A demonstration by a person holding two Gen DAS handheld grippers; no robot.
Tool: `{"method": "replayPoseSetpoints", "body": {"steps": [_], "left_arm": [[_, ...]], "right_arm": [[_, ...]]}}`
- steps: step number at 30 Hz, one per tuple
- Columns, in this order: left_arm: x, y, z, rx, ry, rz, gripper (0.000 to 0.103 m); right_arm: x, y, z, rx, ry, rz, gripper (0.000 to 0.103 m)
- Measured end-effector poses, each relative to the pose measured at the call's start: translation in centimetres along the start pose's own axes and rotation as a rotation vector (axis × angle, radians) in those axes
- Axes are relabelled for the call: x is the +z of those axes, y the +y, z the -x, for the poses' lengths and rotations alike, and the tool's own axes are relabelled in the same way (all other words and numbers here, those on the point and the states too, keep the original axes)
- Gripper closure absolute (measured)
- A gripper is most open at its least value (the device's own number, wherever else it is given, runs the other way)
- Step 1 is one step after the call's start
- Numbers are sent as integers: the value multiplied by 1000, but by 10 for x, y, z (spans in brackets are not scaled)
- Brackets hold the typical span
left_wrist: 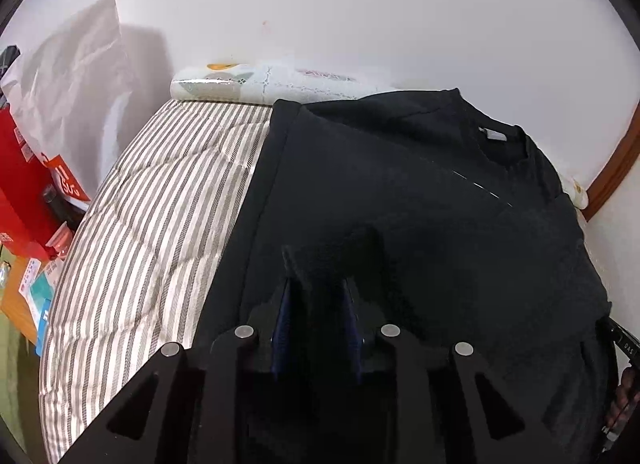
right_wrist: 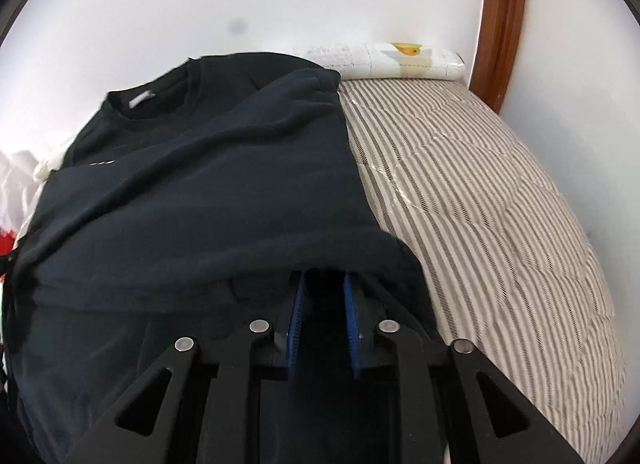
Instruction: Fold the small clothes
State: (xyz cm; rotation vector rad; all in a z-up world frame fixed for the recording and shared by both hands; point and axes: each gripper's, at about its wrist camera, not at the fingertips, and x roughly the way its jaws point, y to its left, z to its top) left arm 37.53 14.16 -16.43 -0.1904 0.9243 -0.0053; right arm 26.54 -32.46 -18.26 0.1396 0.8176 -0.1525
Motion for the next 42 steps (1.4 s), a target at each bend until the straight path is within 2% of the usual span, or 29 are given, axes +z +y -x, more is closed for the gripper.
{"method": "replayPoseSetpoints", "body": {"steps": [2, 5, 7, 10, 12, 18, 22, 26, 30, 35, 38, 39, 40, 41, 42], "left_arm": [[-7, 0, 8, -2, 1, -5, 78], [-20, -4, 24, 14, -10, -19, 60], [-31, -6, 37, 20, -24, -40, 59], [-47, -7, 55, 34, -27, -59, 51], [-62, -5, 68, 30, -25, -66, 50], [-119, 15, 100, 27, 14, -63, 48], [-151, 22, 117, 12, 27, -56, 48], [-185, 27, 135, -3, 33, -43, 48], [-203, 25, 138, -2, 33, -48, 48], [-214, 19, 142, 12, 0, -25, 48], [-219, 10, 141, 63, -26, -54, 48], [-220, 8, 141, 75, -37, -59, 52], [-221, 7, 141, 82, -49, -59, 55], [-222, 6, 142, 85, -62, -58, 67], [-223, 6, 142, 79, -75, -50, 78]], "right_arm": [[-8, -5, 16, 0, -27, 9, 81], [-17, -18, 35, -22, -51, -12, 76], [-26, -27, 49, -2, -59, -27, 76], [-43, -38, 67, -59, -75, -31, 73], [-58, -48, 79, -76, -66, -36, 66], [-114, -72, 96, -50, 0, -33, 54], [-151, -85, 109, 23, -1, -62, 50], [-173, -81, 122, 86, -28, -50, 47], [-179, -75, 114, 83, -7, -58, 47], [-176, -64, 109, 81, -34, -77, 47], [-171, -56, 104, 53, -37, -54, 47], [-169, -54, 102, 43, -39, -49, 50], [-167, -51, 100, 34, -42, -38, 58], [-166, -50, 99, 29, -44, -25, 64], [-165, -47, 98, 28, -44, -12, 83]]}}
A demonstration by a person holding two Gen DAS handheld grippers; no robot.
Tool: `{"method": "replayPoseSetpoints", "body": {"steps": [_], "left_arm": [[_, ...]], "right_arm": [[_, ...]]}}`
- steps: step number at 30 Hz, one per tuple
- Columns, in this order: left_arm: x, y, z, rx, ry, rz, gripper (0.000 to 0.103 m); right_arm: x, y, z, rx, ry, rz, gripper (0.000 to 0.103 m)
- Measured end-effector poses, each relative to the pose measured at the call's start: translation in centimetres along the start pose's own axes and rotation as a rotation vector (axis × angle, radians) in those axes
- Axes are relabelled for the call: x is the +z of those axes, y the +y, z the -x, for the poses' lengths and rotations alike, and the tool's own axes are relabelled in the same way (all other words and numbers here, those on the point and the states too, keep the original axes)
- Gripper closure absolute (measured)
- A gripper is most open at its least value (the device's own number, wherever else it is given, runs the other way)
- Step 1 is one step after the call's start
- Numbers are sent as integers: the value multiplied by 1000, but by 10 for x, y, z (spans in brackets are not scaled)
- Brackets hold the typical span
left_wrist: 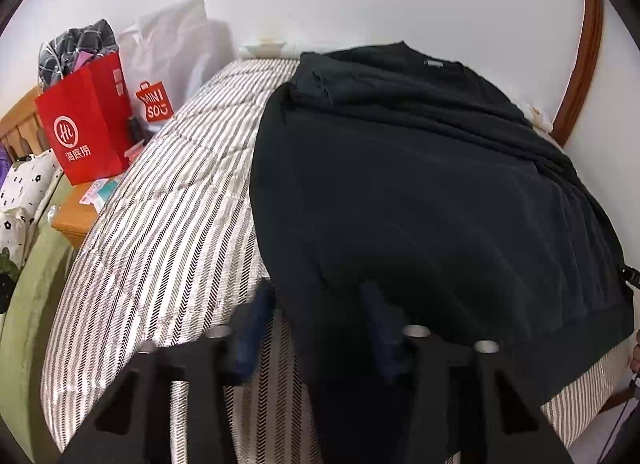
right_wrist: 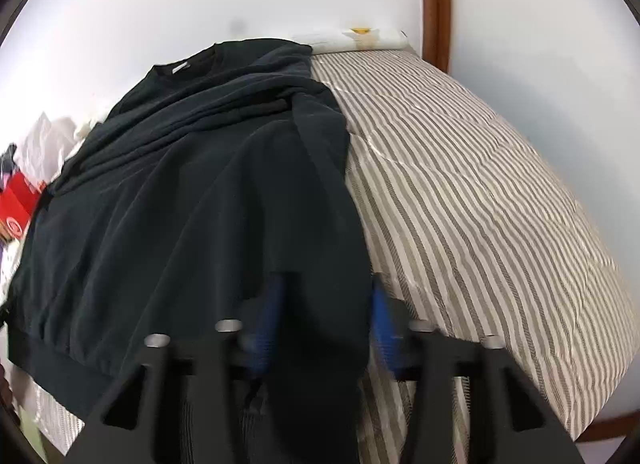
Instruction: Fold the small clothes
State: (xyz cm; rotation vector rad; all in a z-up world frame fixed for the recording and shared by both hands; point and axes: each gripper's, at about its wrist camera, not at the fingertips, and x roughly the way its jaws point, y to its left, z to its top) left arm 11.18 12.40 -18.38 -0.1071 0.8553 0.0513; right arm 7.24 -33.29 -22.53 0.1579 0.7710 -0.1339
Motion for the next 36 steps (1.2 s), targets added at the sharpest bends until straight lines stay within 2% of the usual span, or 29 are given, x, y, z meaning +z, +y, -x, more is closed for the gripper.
{"method": "replayPoseSetpoints", "body": {"steps": [1, 2, 3, 7, 11, 17, 26, 31, 36], "left_arm": [[-1, 1, 0, -10, -5, 12, 84], [-1, 3, 1, -28, -6, 27, 95], [-1, 4, 2, -42, -5, 38, 96], [-4, 17, 12, -107, 1, 106, 97], [-11, 25, 28, -141, -19, 101, 97], [-15, 24, 39, -163, -25, 83, 97], [-20, 27, 55, -204, -52, 91, 97], [-8, 26, 71, -241, -96, 91, 97], [16, 27, 79, -264, -151, 115, 97]], "right_arm": [[1, 0, -1, 19, 6, 4, 94], [2, 0, 0, 36, 8, -6, 95], [2, -1, 0, 35, 11, -15, 95], [2, -16, 11, 83, 3, -93, 96], [2, -24, 28, 108, -16, -114, 97], [0, -19, 37, 83, -18, -81, 97], [-2, -22, 50, 94, -38, -74, 97], [4, -18, 66, 119, -82, -44, 97], [23, -13, 77, 141, -130, -44, 97]]}}
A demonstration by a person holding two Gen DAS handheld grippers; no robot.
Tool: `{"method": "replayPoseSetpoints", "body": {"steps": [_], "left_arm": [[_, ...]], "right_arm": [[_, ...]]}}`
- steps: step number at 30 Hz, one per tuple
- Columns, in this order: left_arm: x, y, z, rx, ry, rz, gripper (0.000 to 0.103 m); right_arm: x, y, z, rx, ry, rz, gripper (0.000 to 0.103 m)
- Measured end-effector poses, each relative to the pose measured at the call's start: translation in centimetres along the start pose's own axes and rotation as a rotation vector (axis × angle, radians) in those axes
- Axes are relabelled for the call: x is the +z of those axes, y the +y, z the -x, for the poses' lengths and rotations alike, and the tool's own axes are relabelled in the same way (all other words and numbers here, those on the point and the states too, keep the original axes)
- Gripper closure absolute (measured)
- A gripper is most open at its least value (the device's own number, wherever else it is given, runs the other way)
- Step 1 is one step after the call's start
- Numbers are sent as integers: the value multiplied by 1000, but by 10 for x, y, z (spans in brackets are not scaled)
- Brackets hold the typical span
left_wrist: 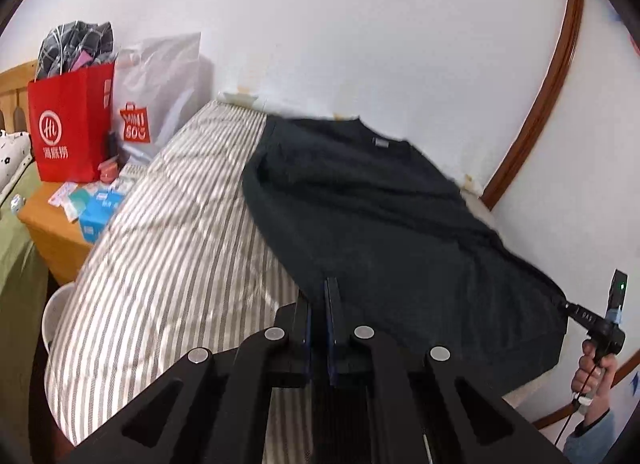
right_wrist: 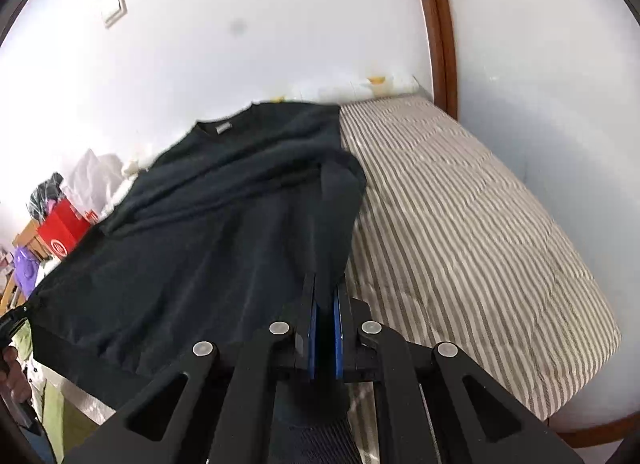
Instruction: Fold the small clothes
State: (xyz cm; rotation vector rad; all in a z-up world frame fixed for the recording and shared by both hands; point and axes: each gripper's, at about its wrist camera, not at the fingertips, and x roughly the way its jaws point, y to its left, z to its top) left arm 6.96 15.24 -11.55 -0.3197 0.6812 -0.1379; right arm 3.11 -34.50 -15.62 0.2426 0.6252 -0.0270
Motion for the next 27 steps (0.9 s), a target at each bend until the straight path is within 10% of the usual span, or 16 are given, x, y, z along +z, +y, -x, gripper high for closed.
{"method": "replayPoseSetpoints", "body": {"steps": [16, 27], "left_arm": [[105, 7, -51, 27, -121, 37, 97], [159, -3, -151, 187, -37, -13, 97]], "right_arm": [[122, 9, -24, 70, -156, -34, 97], [183, 18, -126, 43, -100, 3, 97]]}}
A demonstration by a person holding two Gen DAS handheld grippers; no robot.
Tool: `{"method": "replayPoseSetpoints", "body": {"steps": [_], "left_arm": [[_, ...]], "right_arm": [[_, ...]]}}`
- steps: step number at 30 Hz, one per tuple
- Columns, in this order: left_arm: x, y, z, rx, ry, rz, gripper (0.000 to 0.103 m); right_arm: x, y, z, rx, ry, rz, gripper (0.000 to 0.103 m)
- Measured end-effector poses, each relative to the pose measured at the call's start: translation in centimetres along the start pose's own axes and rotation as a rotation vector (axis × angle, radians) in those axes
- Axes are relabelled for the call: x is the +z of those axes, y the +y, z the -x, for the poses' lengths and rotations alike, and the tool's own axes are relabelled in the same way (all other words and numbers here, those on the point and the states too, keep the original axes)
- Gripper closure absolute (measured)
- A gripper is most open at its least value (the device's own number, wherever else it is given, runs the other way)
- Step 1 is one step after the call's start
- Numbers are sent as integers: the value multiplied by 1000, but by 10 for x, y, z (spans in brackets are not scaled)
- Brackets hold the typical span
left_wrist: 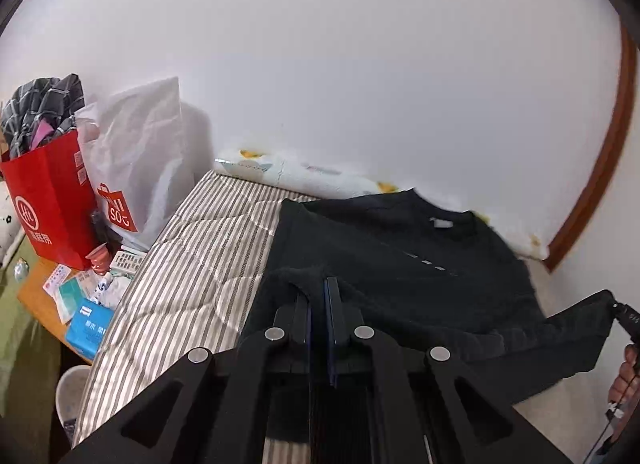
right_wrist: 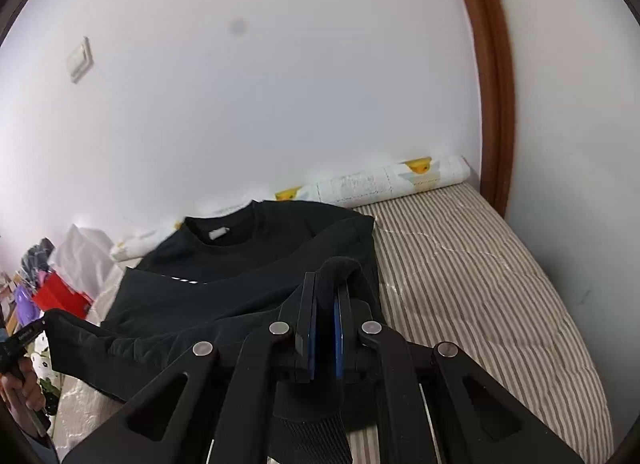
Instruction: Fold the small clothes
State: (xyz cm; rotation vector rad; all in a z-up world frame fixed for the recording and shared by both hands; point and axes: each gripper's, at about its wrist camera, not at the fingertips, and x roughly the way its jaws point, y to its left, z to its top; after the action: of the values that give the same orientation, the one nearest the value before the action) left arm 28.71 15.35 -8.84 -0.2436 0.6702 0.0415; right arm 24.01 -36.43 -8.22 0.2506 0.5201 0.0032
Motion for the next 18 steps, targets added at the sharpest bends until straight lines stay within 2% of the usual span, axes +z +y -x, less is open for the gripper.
{"method": "replayPoseSetpoints", "body": {"steps": [9, 18], "left_arm": [[5, -2, -56, 73, 66, -58, 97], [2, -3, -77, 85, 105, -64, 96]], "right_arm": [[-3, -13, -61, -62, 66, 22, 96], [-13, -22, -91, -111, 125, 18, 94]]}}
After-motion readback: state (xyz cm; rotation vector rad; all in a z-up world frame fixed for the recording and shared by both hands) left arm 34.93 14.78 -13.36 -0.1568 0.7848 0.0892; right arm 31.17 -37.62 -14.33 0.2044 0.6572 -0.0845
